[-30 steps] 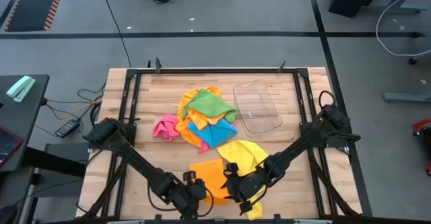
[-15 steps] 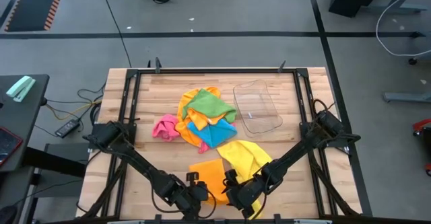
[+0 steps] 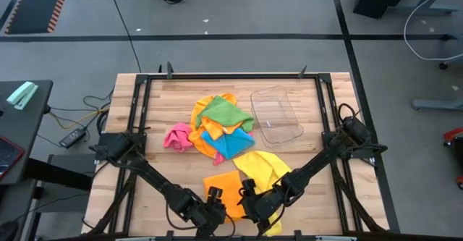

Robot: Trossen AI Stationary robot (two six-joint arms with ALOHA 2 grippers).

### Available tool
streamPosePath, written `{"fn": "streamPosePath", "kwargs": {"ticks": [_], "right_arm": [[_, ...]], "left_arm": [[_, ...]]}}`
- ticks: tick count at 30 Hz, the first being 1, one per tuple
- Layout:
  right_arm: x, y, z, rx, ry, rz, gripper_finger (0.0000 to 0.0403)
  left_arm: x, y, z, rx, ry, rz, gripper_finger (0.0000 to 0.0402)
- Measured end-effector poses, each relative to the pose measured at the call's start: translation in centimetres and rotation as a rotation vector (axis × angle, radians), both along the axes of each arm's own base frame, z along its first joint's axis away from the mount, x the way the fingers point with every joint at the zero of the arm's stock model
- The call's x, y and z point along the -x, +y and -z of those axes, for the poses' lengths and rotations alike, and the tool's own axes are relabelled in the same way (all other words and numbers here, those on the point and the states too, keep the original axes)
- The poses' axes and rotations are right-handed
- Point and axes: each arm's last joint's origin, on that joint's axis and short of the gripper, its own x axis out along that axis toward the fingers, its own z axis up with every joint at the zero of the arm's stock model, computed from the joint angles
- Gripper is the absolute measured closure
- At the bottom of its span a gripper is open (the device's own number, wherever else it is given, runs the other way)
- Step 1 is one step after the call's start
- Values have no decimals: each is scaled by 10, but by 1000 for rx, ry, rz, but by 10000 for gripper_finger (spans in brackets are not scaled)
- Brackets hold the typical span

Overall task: Fold microfiber towels
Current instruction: Fold the bottom orange towel

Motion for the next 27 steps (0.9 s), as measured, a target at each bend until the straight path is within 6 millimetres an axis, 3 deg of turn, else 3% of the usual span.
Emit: {"fn": "streamPosePath", "kwargs": {"ticks": [8,16,21,27], "right_arm": [[-1,1,-3,-18,-10,12,176],[-1,5,5,111,-40,-105,176],[-3,6,25,174,-7,-131,176],[-2,7,25,167,-10,-125,176]], "left_arm": [[1,-1,13,-42,29,33,243],[-4,6,13,-5,47,-46,383],[-13,16,13,44,44,-126,384],[-18,20,-1,163,19,-196,386]]}}
